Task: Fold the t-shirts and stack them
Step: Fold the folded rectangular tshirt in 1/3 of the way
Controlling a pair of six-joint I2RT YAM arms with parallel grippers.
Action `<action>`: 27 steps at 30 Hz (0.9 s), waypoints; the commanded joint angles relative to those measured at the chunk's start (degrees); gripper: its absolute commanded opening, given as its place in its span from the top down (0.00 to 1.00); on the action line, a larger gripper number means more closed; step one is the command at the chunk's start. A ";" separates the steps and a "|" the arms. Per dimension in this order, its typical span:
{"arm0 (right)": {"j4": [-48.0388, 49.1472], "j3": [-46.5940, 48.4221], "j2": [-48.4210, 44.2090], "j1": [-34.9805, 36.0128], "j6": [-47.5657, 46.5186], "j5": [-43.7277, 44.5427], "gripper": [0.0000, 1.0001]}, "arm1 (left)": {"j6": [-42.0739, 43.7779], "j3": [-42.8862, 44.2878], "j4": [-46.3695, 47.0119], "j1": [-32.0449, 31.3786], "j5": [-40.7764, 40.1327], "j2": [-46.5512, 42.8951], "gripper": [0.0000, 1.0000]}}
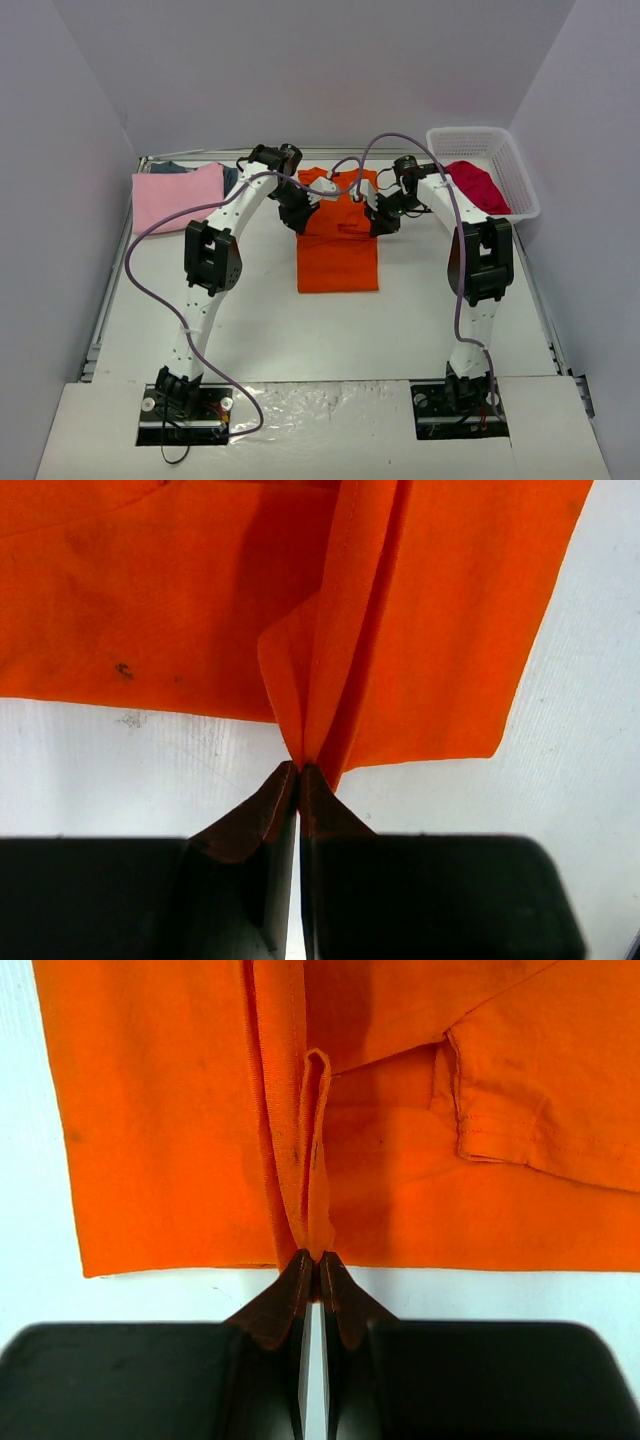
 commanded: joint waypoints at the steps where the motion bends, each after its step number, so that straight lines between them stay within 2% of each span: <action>1: -2.15 1.31 -1.34 -0.58 1.70 2.02 1.00 | 2.34 2.55 -0.47 -0.82 1.09 -2.51 0.97; 18: -1.88 3.16 2.43 -2.69 1.96 2.90 1.00 | 0.06 1.93 4.80 -0.82 0.30 -0.49 0.97; 20: -1.80 3.86 3.75 -2.69 2.40 2.73 1.00 | -0.03 1.85 5.07 -0.82 -0.32 -0.05 0.90; 21: -1.80 4.56 4.02 -2.69 2.49 2.46 0.94 | -0.03 1.67 5.24 -0.82 -0.67 0.12 0.86; 22: -1.88 4.83 4.80 -2.69 2.66 2.29 0.79 | -0.03 1.49 5.50 -0.82 -0.93 0.13 0.79; 23: -1.80 5.18 5.16 -2.69 2.75 2.11 0.78 | -0.03 1.23 6.11 -0.82 -1.37 0.13 0.68; 25: -1.88 5.97 5.95 -2.69 3.36 2.28 0.73 | 0.06 1.14 6.56 -0.74 -1.90 0.13 0.55; 27: -1.71 6.67 5.87 -2.60 3.98 2.81 0.71 | -0.38 1.23 7.00 -0.56 -1.55 -0.40 0.50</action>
